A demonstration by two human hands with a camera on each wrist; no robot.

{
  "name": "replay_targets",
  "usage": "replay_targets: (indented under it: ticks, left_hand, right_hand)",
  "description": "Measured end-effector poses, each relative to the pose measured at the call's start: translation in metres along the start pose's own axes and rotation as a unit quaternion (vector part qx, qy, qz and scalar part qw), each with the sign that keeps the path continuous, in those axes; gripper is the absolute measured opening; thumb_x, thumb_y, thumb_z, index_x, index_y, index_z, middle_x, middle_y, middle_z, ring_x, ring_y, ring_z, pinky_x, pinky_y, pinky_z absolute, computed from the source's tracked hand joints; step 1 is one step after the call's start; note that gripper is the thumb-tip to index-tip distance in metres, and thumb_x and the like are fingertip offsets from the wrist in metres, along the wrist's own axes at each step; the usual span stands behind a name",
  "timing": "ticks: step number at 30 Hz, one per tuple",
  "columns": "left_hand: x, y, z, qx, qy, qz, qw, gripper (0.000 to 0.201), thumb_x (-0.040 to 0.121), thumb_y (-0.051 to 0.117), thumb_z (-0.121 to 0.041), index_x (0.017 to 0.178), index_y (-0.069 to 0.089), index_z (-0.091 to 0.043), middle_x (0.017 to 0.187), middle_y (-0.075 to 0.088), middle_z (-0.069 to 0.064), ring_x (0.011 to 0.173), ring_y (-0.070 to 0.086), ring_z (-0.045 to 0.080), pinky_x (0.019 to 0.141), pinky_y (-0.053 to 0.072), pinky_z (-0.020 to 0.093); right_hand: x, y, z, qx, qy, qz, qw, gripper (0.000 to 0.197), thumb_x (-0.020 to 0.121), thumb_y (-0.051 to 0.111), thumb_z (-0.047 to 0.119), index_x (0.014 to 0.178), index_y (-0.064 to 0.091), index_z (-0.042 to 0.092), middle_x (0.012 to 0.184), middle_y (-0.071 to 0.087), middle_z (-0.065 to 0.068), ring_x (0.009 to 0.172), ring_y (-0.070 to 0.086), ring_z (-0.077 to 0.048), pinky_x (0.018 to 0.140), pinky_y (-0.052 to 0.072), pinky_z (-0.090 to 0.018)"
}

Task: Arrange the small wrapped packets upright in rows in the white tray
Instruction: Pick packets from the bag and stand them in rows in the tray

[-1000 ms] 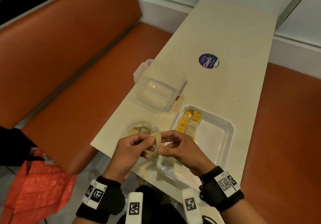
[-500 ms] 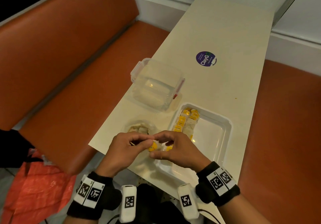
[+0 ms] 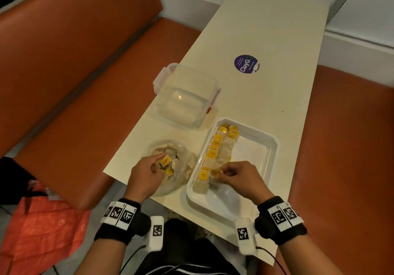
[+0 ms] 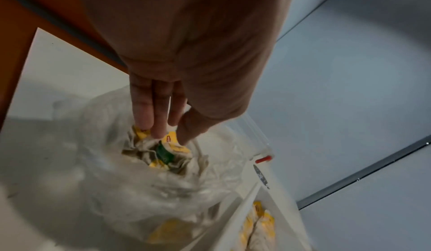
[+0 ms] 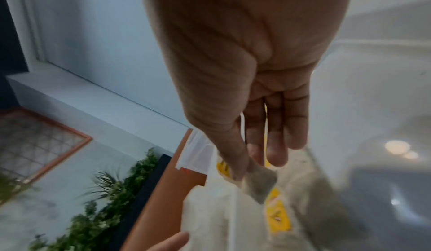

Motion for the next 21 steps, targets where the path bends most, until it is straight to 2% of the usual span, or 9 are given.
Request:
replay_targets:
  ticks: [3,7,9,11,14,17,21]
  left_hand:
    - [0.008,0.008,0.006,0.036,0.015,-0.003,0.999,0.046,0.086,0.080,-0.012,0.129,0.072,-0.028,0.130,0.063,0.000,0.115,0.064,0.021,0.096,0.047,0.029]
    - [0.015,0.014,0.006,0.085,0.014,0.000,0.996,0.047,0.081,0.086,-0.017,0.126,0.073,-0.026,0.136,0.056,0.001,0.123,0.060,0.023,0.100,0.047,0.032]
    - [0.016,0.017,0.002,0.110,0.022,-0.001,0.994,0.055,0.080,0.088,-0.020,0.132,0.070,-0.025,0.144,0.051,0.002,0.128,0.056,0.023,0.100,0.045,0.032]
    - [0.016,0.019,-0.002,0.125,0.037,0.003,0.992,0.062,0.080,0.088,-0.020,0.138,0.065,-0.025,0.149,0.048,-0.001,0.130,0.055,0.021,0.099,0.044,0.030]
    - [0.018,0.023,-0.004,0.155,0.058,0.019,0.986,0.067,0.081,0.086,-0.017,0.143,0.061,-0.025,0.155,0.045,-0.003,0.134,0.054,0.022,0.102,0.047,0.034]
    - [0.020,0.027,-0.003,0.166,0.055,0.030,0.984,0.067,0.084,0.083,-0.015,0.145,0.059,-0.025,0.155,0.046,-0.002,0.136,0.053,0.024,0.103,0.049,0.038]
    - [0.024,0.027,-0.004,0.159,0.021,0.024,0.987,0.064,0.084,0.081,-0.017,0.144,0.059,-0.025,0.148,0.049,0.001,0.126,0.059,0.027,0.099,0.051,0.039]
  right_hand:
    - [0.003,0.003,-0.030,-0.044,0.056,0.024,0.997,0.014,0.080,0.089,0.023,0.092,0.082,0.021,0.079,0.079,0.005,0.077,0.074,-0.008,0.074,0.057,-0.024]
    - [0.005,0.015,-0.045,-0.061,0.071,0.048,0.994,0.012,0.085,0.084,0.022,0.097,0.082,0.019,0.075,0.076,0.006,0.063,0.063,0.003,0.067,0.046,-0.012]
    - [0.008,0.020,-0.046,-0.050,0.077,0.033,0.995,0.011,0.084,0.085,0.023,0.094,0.081,0.020,0.075,0.076,0.003,0.065,0.065,-0.001,0.067,0.048,-0.014]
    - [0.010,0.025,-0.047,-0.039,0.082,0.003,0.996,0.010,0.082,0.087,0.023,0.088,0.078,0.024,0.078,0.076,0.001,0.073,0.068,-0.009,0.074,0.053,-0.020]
    - [0.012,0.032,-0.049,-0.028,0.089,-0.030,0.995,0.013,0.080,0.089,0.023,0.086,0.077,0.025,0.081,0.076,0.003,0.080,0.072,-0.012,0.081,0.057,-0.025]
    - [0.012,0.035,-0.053,-0.018,0.100,-0.050,0.994,0.014,0.079,0.089,0.025,0.088,0.078,0.024,0.083,0.076,0.004,0.082,0.072,-0.013,0.083,0.059,-0.029]
    - [0.011,0.035,-0.056,-0.020,0.118,-0.035,0.992,0.013,0.081,0.088,0.025,0.086,0.076,0.022,0.081,0.077,0.000,0.077,0.072,-0.016,0.082,0.060,-0.033]
Point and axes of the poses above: each hand's wrist, its own x-axis towards the middle knuckle, its own y-axis out of the palm, z = x × y, the point moved 1 cm from there along x, towards the middle knuckle
